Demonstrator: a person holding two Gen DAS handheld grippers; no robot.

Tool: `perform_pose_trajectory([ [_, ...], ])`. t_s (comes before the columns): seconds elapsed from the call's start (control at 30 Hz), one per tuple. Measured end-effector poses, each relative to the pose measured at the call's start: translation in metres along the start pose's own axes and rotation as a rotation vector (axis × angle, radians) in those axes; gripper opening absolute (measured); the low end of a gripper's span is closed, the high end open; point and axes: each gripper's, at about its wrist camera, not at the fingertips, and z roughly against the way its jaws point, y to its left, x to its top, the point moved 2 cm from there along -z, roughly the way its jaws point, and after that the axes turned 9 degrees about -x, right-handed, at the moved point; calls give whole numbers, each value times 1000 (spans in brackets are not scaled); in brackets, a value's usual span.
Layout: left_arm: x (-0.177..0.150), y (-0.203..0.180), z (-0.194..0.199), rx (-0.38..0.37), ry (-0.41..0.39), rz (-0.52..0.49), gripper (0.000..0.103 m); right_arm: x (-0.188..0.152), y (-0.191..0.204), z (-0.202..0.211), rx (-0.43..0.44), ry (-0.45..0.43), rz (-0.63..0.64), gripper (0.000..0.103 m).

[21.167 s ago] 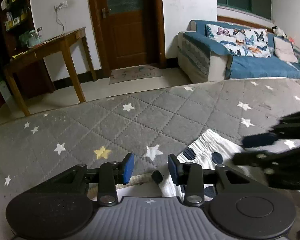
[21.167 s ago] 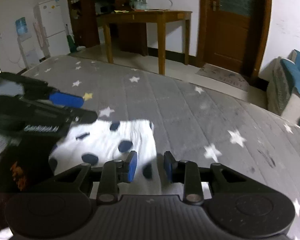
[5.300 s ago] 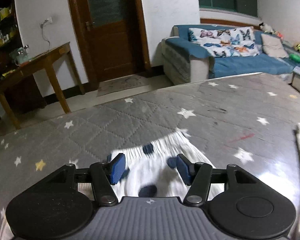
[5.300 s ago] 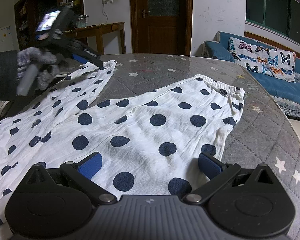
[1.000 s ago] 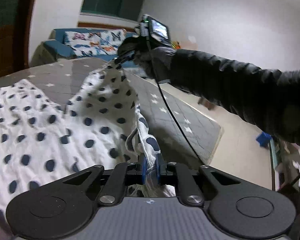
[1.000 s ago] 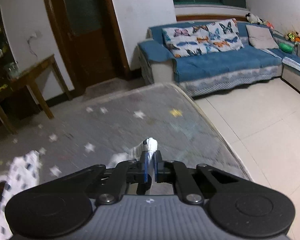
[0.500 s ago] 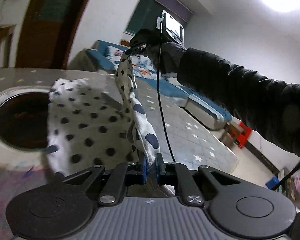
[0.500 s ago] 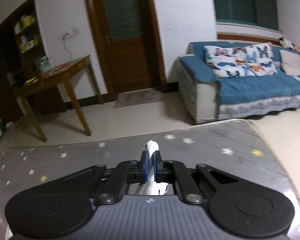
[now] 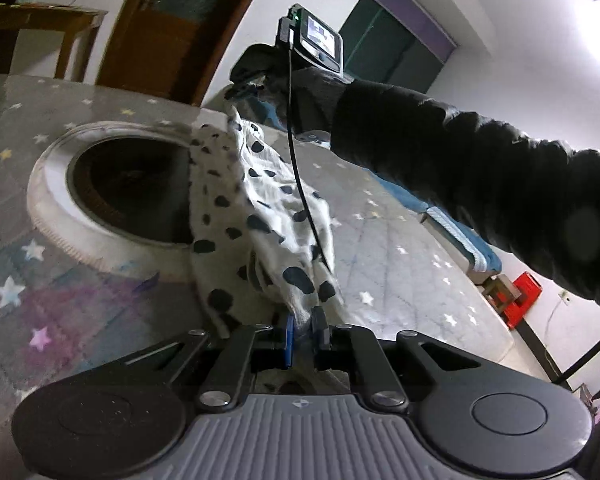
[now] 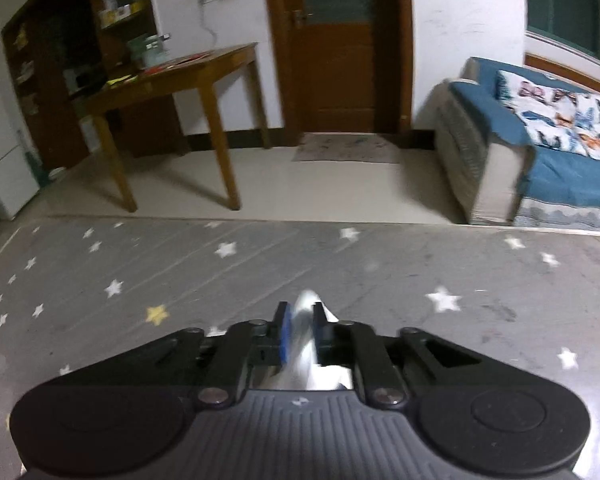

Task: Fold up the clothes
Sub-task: 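Lift the waistband with both grippers and fold the pants over lengthwise, then lower the folded pants onto the table and open both grippers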

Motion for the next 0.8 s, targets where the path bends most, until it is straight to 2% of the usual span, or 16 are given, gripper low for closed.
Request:
perform_pose_trajectory([
  [0.2,-4,1,1,20,17,-8,12,-5,5,20,25,-3,86,22],
  [0.3,-4,-1,3,19,15,-28,13,-9,-7,39,22,6,146,30],
  [0.37,-4,0,2,25,17,-40,14,-16,-15,51,15,9,192,31],
  [0.57,-6,1,8,77,24,-57,21,-59,-52,81,11,65,263,36],
  [0.8,15,-10,27,146,-63,-112,32,-113,-104,99,74,132,211,36],
])
